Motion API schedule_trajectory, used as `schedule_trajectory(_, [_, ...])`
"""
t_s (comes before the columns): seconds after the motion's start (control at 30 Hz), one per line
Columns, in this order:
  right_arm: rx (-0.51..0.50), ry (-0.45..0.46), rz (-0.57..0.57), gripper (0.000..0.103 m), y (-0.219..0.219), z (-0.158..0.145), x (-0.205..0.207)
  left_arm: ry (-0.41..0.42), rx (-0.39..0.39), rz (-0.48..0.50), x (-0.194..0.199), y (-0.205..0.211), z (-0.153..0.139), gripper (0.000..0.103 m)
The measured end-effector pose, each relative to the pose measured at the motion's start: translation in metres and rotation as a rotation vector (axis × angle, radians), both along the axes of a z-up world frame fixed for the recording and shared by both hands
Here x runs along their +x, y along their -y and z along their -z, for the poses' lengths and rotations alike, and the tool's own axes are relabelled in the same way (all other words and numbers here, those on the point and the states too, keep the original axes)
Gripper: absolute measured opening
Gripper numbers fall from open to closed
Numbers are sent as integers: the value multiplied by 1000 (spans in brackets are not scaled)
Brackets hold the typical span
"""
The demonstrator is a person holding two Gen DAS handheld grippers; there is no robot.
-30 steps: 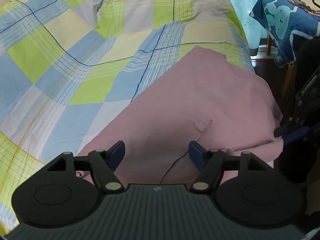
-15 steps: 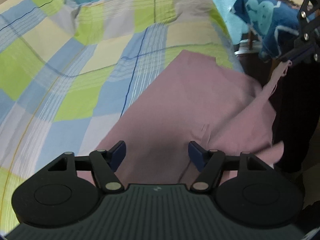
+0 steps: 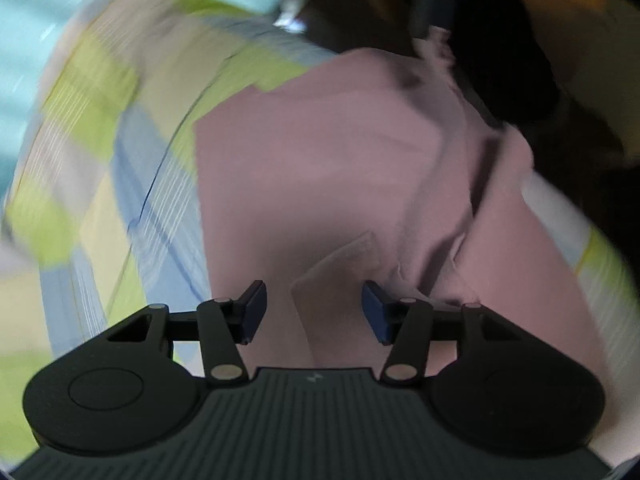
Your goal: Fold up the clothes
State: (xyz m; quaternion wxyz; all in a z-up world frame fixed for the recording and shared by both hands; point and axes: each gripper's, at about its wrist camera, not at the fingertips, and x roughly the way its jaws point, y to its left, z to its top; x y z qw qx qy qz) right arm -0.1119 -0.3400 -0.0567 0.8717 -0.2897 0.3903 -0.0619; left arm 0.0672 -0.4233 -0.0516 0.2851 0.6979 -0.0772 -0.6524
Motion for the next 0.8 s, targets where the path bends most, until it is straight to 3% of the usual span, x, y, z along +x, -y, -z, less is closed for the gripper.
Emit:
schedule_trajectory(0.17, [0,18,4,0,3,-2,3,101,90,149,-9,6,8,46])
schedule_trajectory(0.23, [0,27,12,0,4,-3,4,133,134,190,-13,5,11,36])
schedule_trajectory(0.3, [2,35,21,0,5,-3,3,161,176,219,-17,2,15,16])
schedule_trajectory(0.43, [-2,49,38,0,6,-8,0,170,148,174,-17,-5,19,2])
schedule_trajectory(0.5, [-7,59,47,0,6,-12,-4,108,77,59,-13,-6,11,1])
schedule_trajectory(0.63, [-40,79,71,0,10,-26,-11,-156,-193,-296,20,-14,-40,1])
schedule_trajectory(0.7, [-73,98,90,0,18,-41,-13,-246,-349,-460,42,-28,-71,1])
schedule_trajectory(0.8, [-141,131,110,0,36,-67,-6,-314,-511,-648,70,-43,-106,1])
